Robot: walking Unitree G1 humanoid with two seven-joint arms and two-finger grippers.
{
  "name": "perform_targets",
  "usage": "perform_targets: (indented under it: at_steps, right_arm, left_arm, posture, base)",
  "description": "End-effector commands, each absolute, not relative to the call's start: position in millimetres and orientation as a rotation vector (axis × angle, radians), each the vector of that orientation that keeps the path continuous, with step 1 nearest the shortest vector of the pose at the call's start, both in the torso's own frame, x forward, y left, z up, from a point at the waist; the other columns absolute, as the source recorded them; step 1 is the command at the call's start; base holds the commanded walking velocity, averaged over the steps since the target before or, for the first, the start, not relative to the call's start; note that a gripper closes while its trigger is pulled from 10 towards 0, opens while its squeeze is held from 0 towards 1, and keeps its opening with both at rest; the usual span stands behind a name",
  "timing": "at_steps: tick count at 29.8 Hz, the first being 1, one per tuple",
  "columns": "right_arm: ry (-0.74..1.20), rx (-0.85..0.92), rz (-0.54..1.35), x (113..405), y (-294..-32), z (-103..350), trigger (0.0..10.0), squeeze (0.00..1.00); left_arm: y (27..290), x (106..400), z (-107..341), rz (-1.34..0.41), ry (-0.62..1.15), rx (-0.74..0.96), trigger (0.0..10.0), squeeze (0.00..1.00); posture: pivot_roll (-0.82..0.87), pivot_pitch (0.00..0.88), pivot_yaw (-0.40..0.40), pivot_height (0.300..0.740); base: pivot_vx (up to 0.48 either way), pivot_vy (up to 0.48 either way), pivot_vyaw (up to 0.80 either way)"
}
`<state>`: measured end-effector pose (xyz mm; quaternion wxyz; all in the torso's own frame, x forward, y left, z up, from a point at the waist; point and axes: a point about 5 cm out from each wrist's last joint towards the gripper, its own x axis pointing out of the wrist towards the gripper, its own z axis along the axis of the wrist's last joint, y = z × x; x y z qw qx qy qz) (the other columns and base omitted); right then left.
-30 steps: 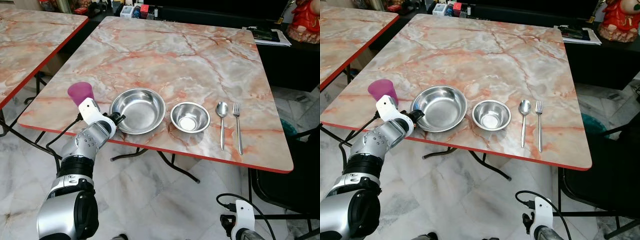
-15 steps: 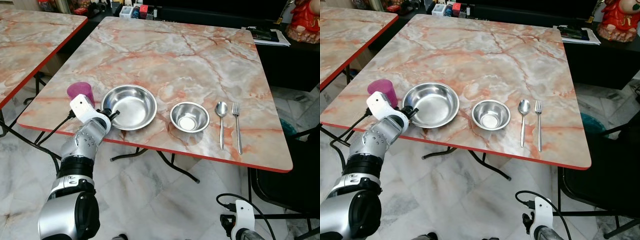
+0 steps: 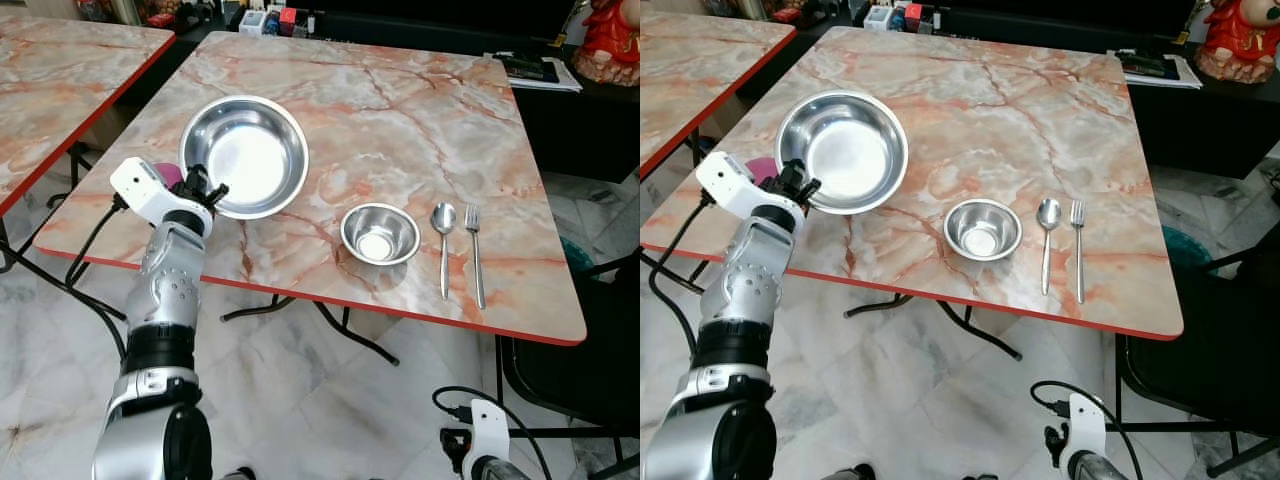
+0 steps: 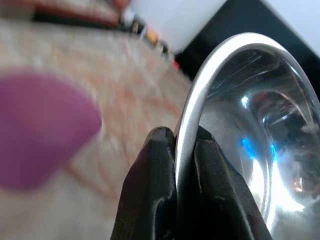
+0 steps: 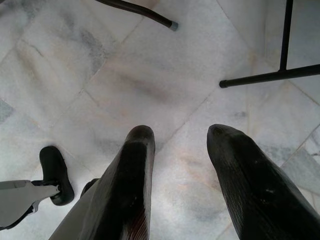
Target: Setting the table
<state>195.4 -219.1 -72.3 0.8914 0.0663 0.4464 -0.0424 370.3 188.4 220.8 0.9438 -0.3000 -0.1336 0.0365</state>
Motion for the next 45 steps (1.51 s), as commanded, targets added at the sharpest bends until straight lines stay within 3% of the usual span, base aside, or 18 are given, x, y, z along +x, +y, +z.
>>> perform_targets:
  at_steps: [1,12,27,45]
  right_arm:
    - [0.932,0.144,-0.104,190.6,-220.8,-74.4,10.0,0.0]
    - [0.896,0.169,-0.12,192.6,-219.0,-73.3,10.0,0.0]
    - [0.88,0.155,-0.141,192.8,-221.8,-72.4,10.0,0.0]
    - [0.872,0.146,-0.156,191.7,-222.7,-72.6,10.0,0.0]
  left_arm:
    - [189.7,365.4,231.7,0.067,-0.343,-0.516,10.0,0.0]
    - [177.5,365.3,239.7,0.032,-0.393,-0.237,10.0,0.0]
    - [174.6,362.7,249.5,0.046,-0.452,-0.158,10.0,0.0]
    - [169.6,362.0,254.7,0.039,-0.475,-0.143,10.0,0.0]
  posture:
    - [0.03,0.121,-0.052,0.74]
    - [0.05,0.105,-0.047,0.74]
    - [0.03,0.121,-0.055,0.74]
    - [0.02,0.092,-0.052,0.74]
  base:
    - [0.0,0.0,0.0]
    - [0.0,0.0,0.0]
    - [0.0,0.0,0.0]
    - [0.0,0.39,-0.19]
